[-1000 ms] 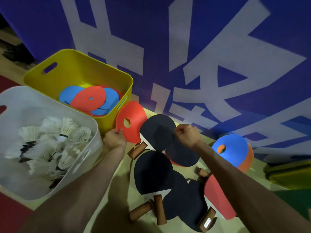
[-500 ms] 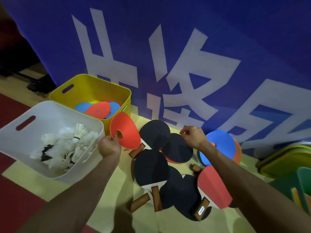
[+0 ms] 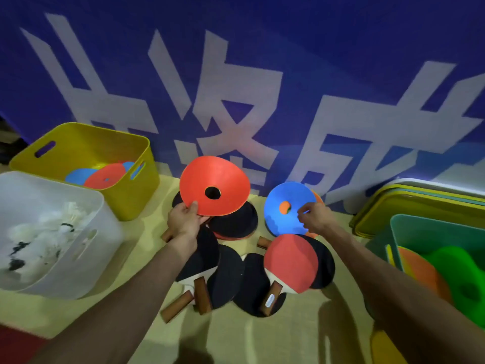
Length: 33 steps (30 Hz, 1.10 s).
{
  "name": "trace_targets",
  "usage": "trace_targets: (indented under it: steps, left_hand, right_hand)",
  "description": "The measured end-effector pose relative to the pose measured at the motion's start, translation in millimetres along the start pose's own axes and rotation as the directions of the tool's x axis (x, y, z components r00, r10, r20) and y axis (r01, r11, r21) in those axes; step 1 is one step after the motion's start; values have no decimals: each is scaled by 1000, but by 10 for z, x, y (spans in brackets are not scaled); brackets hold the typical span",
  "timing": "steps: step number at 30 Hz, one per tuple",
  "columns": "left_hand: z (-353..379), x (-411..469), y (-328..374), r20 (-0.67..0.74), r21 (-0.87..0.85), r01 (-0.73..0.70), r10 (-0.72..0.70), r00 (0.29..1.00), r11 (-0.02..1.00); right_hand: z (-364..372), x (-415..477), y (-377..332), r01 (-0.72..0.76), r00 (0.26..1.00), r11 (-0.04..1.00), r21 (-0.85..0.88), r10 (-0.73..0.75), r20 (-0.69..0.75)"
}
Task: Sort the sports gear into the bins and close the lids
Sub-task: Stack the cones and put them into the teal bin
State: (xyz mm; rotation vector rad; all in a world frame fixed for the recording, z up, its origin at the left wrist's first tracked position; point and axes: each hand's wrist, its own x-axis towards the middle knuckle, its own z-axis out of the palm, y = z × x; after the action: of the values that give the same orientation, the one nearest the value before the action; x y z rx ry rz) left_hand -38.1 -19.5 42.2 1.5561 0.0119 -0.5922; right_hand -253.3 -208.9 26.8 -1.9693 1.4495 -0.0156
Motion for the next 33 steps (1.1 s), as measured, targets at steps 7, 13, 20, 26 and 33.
trace_targets:
  steps: [7, 13, 20, 26, 33]
  left_hand:
    - [723, 14, -209, 106, 17, 86, -88, 990, 996]
    - [955, 325, -490, 35, 79, 170, -173, 984, 982]
    - [1138, 534, -718, -25, 158, 188, -187, 982, 969]
    - [1233, 594, -830, 14, 185, 211, -217, 976, 960]
    - [1200, 546, -778, 32, 164, 203, -211, 977, 965]
  right_hand:
    - [-262, 114, 625, -184, 983, 983, 6, 183, 6]
    - [-245, 537, 857, -257, 966, 966, 22, 257, -4]
    - [-2, 1065, 908, -218, 976, 973, 71, 219, -1]
    - [234, 1279, 794, -116, 993, 993, 25, 116, 3]
    - [227, 1201, 611, -26, 998, 991, -134, 19, -52]
